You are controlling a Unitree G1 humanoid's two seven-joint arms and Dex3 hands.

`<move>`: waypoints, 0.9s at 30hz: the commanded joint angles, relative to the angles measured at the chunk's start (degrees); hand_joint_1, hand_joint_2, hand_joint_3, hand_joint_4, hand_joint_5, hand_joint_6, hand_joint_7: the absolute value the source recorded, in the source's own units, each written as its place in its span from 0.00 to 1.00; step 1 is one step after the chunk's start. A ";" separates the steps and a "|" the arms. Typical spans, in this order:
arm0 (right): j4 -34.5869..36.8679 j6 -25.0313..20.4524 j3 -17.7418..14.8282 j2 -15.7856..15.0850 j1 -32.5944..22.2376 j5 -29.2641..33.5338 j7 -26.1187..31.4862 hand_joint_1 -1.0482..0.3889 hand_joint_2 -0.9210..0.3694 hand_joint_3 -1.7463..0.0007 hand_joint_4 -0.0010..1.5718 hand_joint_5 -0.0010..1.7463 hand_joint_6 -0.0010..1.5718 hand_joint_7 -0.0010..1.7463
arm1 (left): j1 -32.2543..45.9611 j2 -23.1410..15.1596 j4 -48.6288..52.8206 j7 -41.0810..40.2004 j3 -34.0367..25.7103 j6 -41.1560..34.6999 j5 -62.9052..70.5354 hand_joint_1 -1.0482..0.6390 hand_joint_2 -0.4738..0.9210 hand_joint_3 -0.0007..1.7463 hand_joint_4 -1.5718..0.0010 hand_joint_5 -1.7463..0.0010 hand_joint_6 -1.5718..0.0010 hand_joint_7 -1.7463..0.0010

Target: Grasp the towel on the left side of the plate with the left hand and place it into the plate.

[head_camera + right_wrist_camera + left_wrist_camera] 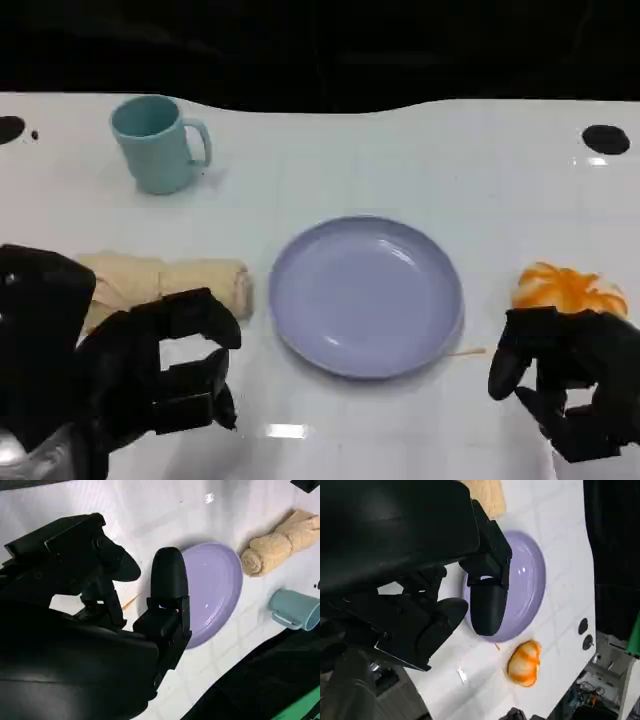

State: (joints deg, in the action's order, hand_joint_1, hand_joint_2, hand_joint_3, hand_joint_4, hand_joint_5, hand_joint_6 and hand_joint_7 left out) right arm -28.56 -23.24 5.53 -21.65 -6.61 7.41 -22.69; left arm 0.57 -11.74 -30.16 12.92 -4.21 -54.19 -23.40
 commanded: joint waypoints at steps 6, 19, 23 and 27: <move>-0.51 -0.11 -0.08 -0.58 0.46 -0.08 0.04 0.74 0.26 0.40 0.46 1.00 0.43 0.83 | -0.39 -0.92 0.12 0.19 -0.21 0.53 -0.10 0.59 0.81 0.68 0.49 0.00 0.59 0.03; -0.89 -0.98 0.07 -0.49 0.48 0.01 0.10 0.74 0.25 0.40 0.45 1.00 0.43 0.83 | -0.32 -1.00 0.38 0.38 0.06 0.99 0.01 0.59 0.81 0.69 0.49 0.00 0.59 0.01; -1.04 -1.32 0.28 -0.46 0.58 0.25 0.17 0.74 0.25 0.40 0.45 1.00 0.43 0.83 | -0.29 -0.96 0.39 0.25 0.01 1.16 0.13 0.59 0.80 0.69 0.49 0.00 0.59 0.01; -0.88 -1.28 0.37 -0.21 0.69 0.12 0.27 0.74 0.25 0.40 0.46 1.00 0.44 0.83 | -0.35 -0.72 0.89 0.72 -0.75 1.32 -0.66 0.59 0.80 0.68 0.50 0.00 0.60 0.03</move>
State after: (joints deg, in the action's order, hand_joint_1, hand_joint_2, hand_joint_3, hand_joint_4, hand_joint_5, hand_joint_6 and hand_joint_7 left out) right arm -28.69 -24.16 5.91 -21.64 -6.46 7.66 -22.68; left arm 0.57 -11.76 -29.99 12.95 -4.14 -53.82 -23.42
